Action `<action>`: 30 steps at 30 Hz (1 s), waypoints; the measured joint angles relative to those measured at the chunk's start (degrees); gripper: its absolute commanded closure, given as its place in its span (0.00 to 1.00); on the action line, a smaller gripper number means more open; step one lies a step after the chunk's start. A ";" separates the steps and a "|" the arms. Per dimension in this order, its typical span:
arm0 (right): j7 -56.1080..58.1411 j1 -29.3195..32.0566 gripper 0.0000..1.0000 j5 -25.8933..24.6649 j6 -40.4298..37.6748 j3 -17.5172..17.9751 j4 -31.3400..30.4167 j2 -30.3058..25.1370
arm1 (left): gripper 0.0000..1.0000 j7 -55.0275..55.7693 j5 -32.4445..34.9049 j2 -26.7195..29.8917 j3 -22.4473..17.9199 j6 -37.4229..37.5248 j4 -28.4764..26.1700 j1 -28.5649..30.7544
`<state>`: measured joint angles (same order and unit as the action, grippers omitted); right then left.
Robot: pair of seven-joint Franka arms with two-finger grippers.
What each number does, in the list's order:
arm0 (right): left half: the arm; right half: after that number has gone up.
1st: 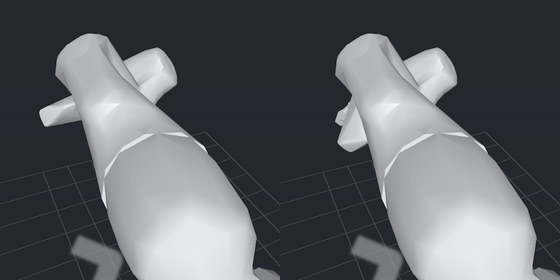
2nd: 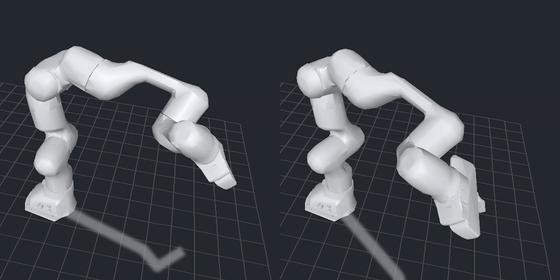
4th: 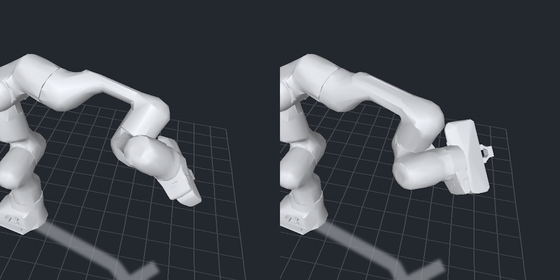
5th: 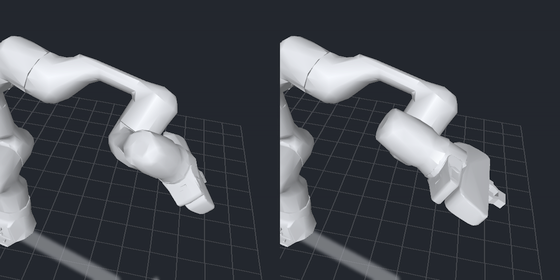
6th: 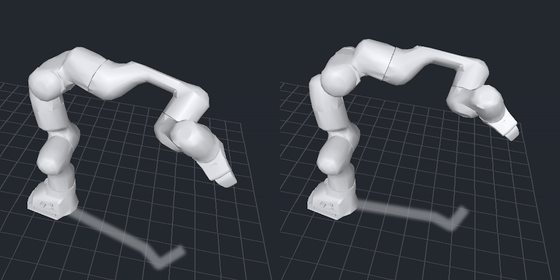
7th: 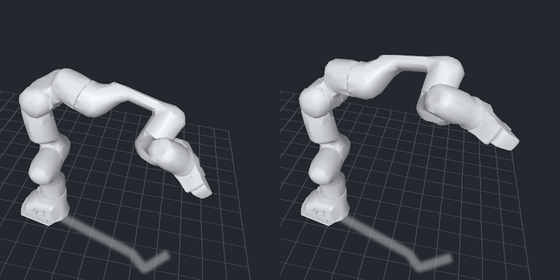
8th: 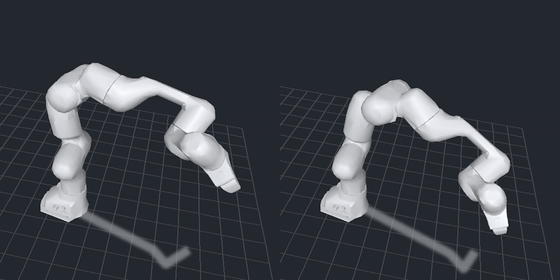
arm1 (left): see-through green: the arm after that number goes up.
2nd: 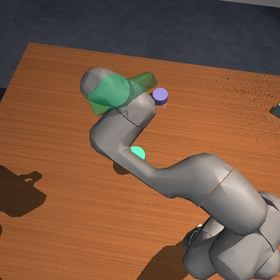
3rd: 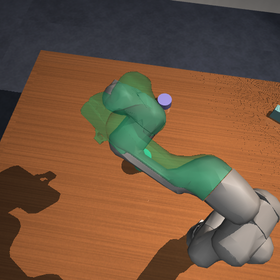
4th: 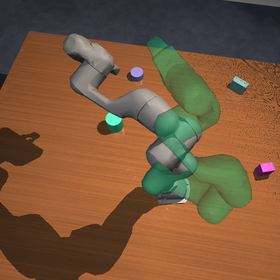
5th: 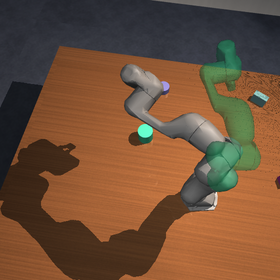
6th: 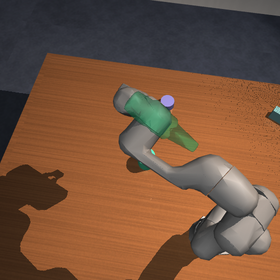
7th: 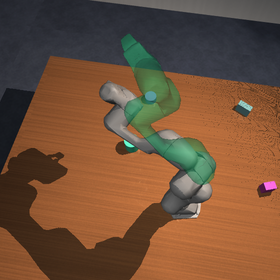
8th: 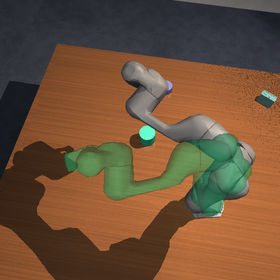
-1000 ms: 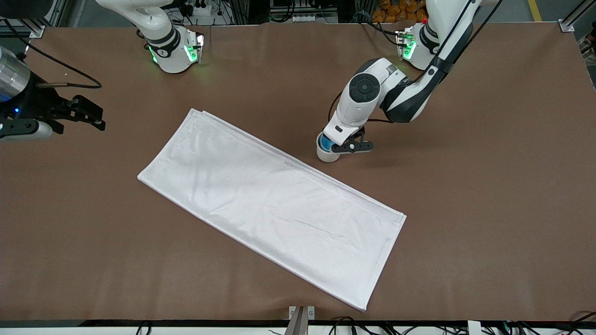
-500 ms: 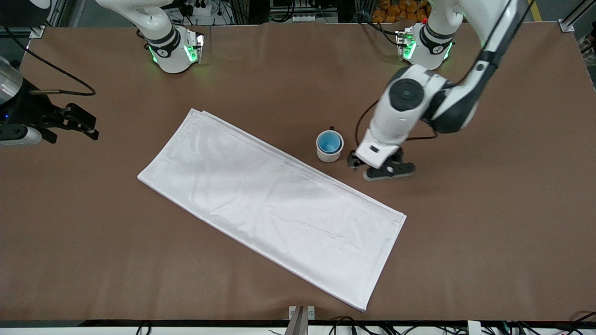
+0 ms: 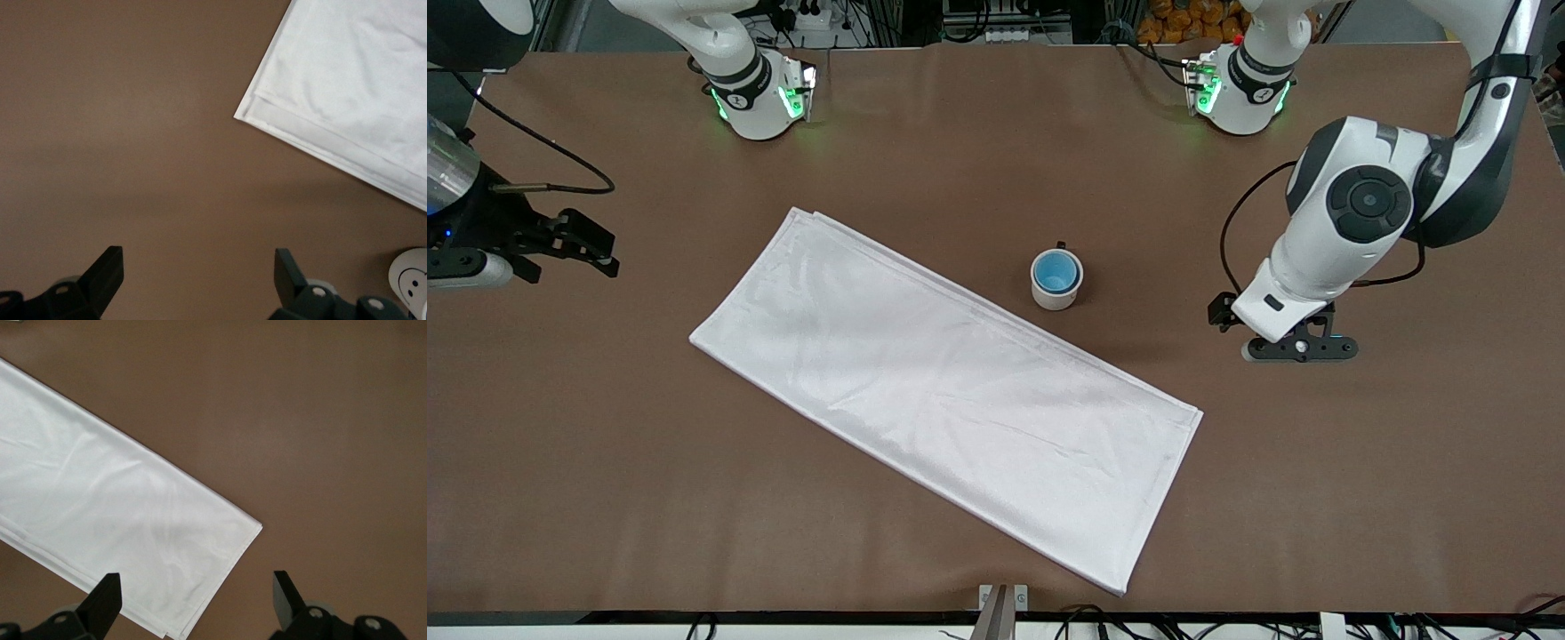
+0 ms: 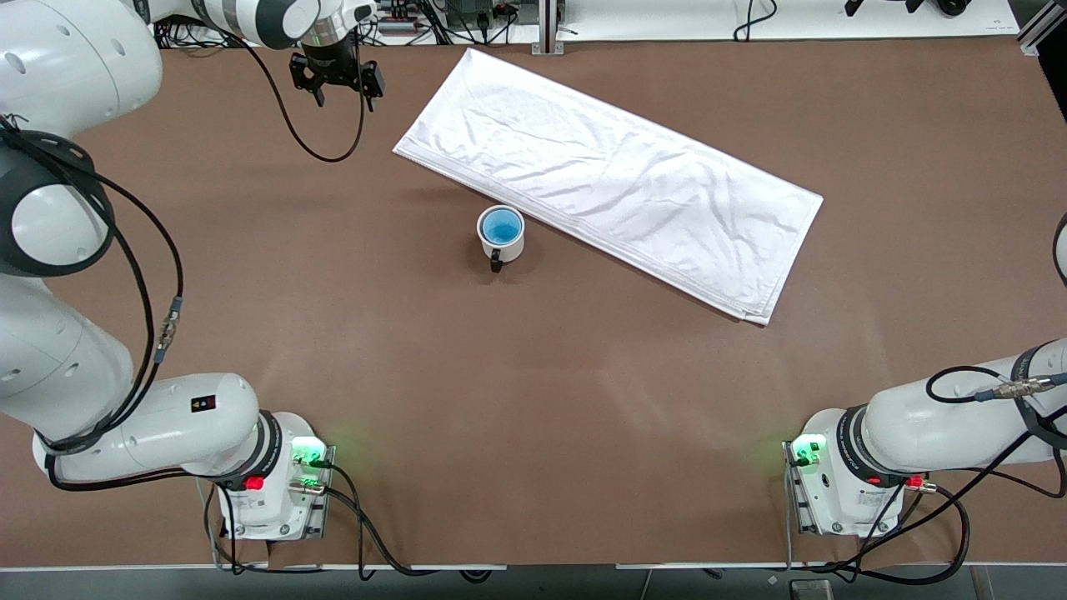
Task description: Place blue cup into white mug on table
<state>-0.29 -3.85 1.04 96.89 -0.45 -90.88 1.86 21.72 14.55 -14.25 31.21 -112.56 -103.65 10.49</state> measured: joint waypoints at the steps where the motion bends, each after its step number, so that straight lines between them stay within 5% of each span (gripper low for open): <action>1: 0.00 0.00 0.00 0.00 0.01 0.00 -0.04 0.00 | 0.00 -0.30 0.00 0.08 -0.06 0.68 -0.01 -0.18; 4: 0.00 0.00 0.00 0.00 0.02 0.00 -0.21 0.00 | 0.00 -1.66 -0.04 0.52 -2.00 2.71 -0.09 -2.22; 13: 0.05 -0.01 0.00 0.00 0.03 0.01 -0.42 0.00 | 0.00 -12.29 -4.78 5.92 -17.14 5.05 -3.30 -12.75; 23: 0.06 -0.01 0.00 0.00 0.79 0.00 -0.46 0.13 | 0.00 -14.86 -5.38 15.80 -18.84 5.51 -12.31 -12.78; 30: 0.06 -0.01 0.00 0.00 1.41 -0.01 -0.52 0.28 | 0.00 -16.00 -5.89 18.36 -19.39 5.28 -13.17 -11.96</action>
<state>-0.23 -3.85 1.04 98.30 -0.46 -91.40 2.14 5.72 8.66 4.12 11.82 -107.27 -116.82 -1.47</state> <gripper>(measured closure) 0.000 0.000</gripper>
